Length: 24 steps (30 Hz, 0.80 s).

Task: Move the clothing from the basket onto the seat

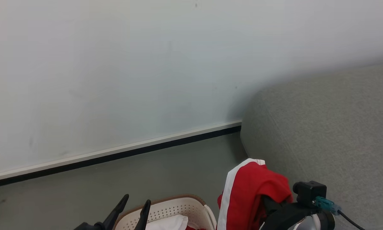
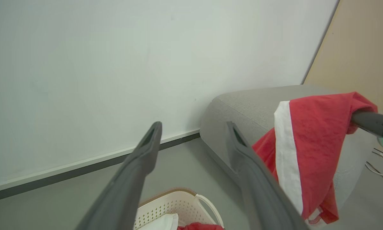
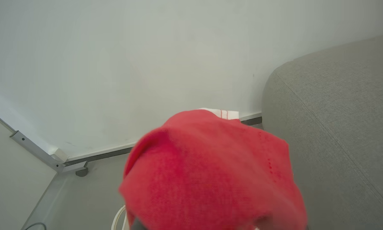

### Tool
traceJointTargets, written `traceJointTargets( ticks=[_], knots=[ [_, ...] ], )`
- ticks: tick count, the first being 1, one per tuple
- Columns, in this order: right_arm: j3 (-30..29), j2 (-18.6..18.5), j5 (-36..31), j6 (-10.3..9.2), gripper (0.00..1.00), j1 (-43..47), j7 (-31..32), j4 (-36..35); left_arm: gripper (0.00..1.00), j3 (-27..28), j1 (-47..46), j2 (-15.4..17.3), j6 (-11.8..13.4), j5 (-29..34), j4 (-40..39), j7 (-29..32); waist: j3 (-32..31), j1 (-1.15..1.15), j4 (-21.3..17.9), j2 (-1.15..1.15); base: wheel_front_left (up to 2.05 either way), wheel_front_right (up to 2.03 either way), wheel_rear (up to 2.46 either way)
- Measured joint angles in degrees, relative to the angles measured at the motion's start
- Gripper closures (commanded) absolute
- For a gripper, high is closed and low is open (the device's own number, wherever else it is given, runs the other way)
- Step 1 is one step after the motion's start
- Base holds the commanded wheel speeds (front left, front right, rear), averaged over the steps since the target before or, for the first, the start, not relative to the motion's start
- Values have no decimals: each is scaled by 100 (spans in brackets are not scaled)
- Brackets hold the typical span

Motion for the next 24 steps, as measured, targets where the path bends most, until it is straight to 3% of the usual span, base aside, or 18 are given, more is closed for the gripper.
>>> traceJointTargets(
  ticks=[12,24],
  knots=[
    [68,-1,29,0,100,-101,-38,-132,0,445,120,-325,-307,364,-142,-8,299,0,-1031,0,0,0,0],
    [-18,-5,125,0,100,-101,-255,-114,0,367,-64,-445,-483,627,-46,-8,724,0,-1888,0,0,0,0]
  ],
)
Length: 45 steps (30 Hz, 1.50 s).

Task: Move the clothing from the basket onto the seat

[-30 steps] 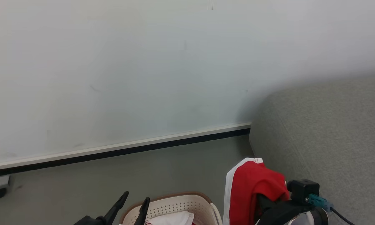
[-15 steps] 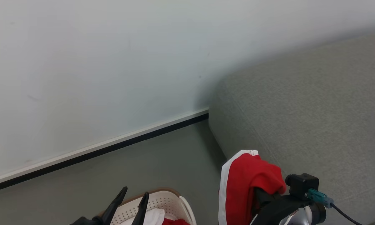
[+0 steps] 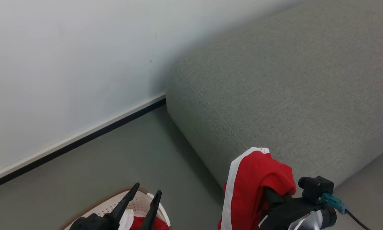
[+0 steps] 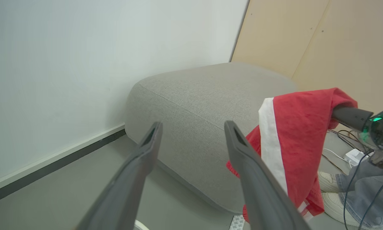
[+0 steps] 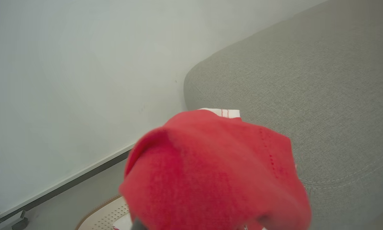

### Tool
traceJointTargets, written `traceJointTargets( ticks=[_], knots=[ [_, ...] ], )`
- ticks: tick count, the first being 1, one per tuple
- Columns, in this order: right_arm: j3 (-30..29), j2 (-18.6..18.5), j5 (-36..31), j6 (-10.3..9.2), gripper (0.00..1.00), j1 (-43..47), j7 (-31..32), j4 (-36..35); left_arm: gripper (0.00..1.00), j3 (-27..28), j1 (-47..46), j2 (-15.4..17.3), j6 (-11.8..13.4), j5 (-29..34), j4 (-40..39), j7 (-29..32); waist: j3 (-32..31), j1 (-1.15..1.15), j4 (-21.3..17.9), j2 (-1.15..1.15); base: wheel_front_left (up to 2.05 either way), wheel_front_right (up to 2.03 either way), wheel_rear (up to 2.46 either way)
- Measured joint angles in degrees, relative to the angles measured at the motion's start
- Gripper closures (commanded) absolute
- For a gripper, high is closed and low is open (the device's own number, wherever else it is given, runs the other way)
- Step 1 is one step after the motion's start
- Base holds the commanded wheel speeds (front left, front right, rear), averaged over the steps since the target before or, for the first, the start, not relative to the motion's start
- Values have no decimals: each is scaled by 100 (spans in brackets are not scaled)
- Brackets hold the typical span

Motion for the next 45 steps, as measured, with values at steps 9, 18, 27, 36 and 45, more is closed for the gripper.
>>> traceJointTargets(
  ticks=[9,18,27,36,45],
  knots=[
    [-1,1,79,0,100,-464,-168,26,0,-82,-289,220,-65,65,100,0,542,1,-229,0,0,0,0],
    [-107,-301,197,0,100,-1989,125,243,0,-144,-443,485,11,342,-270,172,1155,1,-287,0,0,0,0],
    [-761,-1441,304,0,100,-4094,382,1025,0,-266,-761,828,27,691,-1279,712,2030,1,-73,1,0,0,0],
    [-1967,-2229,-234,0,100,-5866,66,2642,0,-457,-741,1016,13,758,-1710,877,2798,1,339,1,0,0,0],
    [-2747,-2458,-678,1,100,-6471,-256,3731,0,-564,-682,1147,89,959,-2413,954,3335,0,871,1,0,0,0]
  ],
)
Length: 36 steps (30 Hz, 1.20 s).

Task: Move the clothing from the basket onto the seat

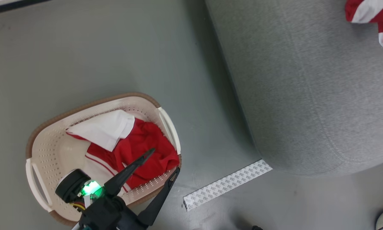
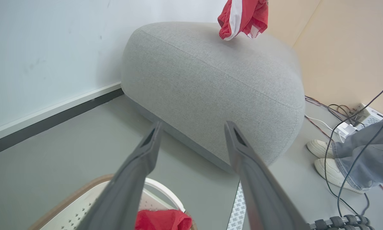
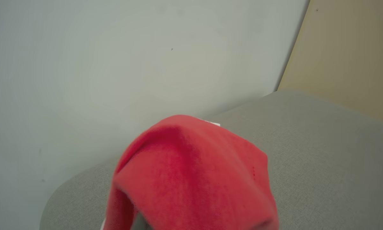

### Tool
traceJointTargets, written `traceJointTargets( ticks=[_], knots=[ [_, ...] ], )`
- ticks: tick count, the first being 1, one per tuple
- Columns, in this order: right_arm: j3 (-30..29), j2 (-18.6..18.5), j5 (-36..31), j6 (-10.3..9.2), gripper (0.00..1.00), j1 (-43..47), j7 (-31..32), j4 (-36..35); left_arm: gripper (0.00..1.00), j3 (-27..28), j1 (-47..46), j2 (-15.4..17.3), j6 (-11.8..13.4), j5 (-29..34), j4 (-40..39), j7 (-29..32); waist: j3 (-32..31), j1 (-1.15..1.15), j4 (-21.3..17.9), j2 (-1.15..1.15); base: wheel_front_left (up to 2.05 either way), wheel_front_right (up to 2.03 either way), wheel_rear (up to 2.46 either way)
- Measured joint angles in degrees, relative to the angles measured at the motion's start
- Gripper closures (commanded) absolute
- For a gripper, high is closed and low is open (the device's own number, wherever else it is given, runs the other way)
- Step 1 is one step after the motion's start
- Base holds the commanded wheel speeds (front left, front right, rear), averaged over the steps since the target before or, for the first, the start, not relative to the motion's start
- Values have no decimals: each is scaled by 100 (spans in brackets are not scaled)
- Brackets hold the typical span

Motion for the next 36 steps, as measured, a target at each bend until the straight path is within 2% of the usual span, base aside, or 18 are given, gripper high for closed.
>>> traceJointTargets(
  ticks=[6,7,8,9,16,23,28,35,36],
  knots=[
    [-192,145,-155,-1,100,169,-358,416,0,20,212,134,132,57,-363,121,275,0,144,0,0,0,0],
    [-193,200,-164,0,84,233,-424,482,0,29,216,144,147,57,-397,138,314,0,155,0,0,0,0],
    [-177,238,-212,0,31,289,-459,549,0,31,218,151,147,57,-419,156,346,1,165,0,0,0,0],
    [-153,269,-257,0,0,348,-499,605,0,31,218,165,147,56,-422,183,372,1,176,0,0,0,0],
    [38,407,-397,-1,0,490,-692,869,0,30,185,153,147,1,-380,169,288,0,240,0,0,0,0],
    [236,534,34,2,0,861,-753,954,0,-36,41,-60,141,-187,33,-156,-48,0,280,0,0,0,0],
    [751,561,234,2,0,1300,-751,845,0,-112,-8,-271,100,-377,593,-413,-395,0,325,-1,0,0,0],
    [1697,501,480,2,0,2125,-643,524,0,-91,265,-534,204,-701,1439,-711,-1116,-1,370,-2,0,0,0],
    [1697,501,480,2,0,2125,-643,524,0,-91,265,-534,204,-701,1439,-711,-1116,-1,370,-2,0,0,0]
  ],
)
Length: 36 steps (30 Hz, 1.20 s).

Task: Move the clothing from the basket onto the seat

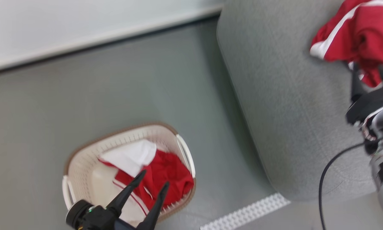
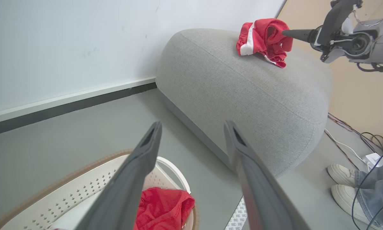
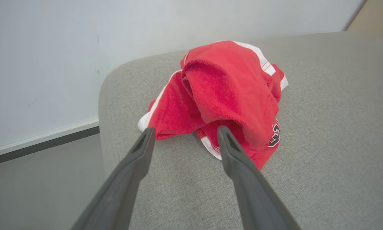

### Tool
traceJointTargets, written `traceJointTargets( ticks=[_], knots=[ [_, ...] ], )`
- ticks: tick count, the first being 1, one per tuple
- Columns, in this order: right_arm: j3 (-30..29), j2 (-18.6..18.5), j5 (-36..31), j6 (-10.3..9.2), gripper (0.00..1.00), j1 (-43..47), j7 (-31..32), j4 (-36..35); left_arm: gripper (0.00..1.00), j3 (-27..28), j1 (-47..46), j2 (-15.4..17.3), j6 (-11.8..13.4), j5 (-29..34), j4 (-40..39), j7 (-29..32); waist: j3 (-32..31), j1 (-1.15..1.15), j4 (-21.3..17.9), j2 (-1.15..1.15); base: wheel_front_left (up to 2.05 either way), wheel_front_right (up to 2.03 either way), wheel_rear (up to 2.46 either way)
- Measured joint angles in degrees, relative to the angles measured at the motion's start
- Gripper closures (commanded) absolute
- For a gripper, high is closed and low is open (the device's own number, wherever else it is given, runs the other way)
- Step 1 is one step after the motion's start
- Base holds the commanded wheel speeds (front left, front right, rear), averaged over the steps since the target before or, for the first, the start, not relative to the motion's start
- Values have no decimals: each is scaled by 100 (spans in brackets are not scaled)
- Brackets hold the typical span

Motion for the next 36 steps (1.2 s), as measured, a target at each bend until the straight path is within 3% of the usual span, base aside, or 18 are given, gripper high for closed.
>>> traceJointTargets(
  ticks=[13,16,24,31,36],
  knots=[
    [1194,9,290,0,0,1555,-69,-1345,0,684,494,-563,516,-414,870,-225,-1508,-1,178,0,0,0,0],
    [1131,29,222,0,0,1886,-97,-1663,0,906,628,-643,622,-512,987,-226,-1821,-1,257,-1,0,0,0],
    [858,519,-70,0,0,2947,-145,-2596,0,1694,788,-875,801,-544,1027,-234,-2394,-1,609,-1,0,0,0],
    [428,872,-469,0,0,3821,-131,-3345,0,2100,978,-982,641,-308,1004,-234,-2658,0,1044,0,0,0,0],
    [59,1332,-868,-1,0,4426,-205,-3752,0,2310,1141,-1073,495,-79,902,-234,-2804,0,1347,0,0,0,0]
  ],
)
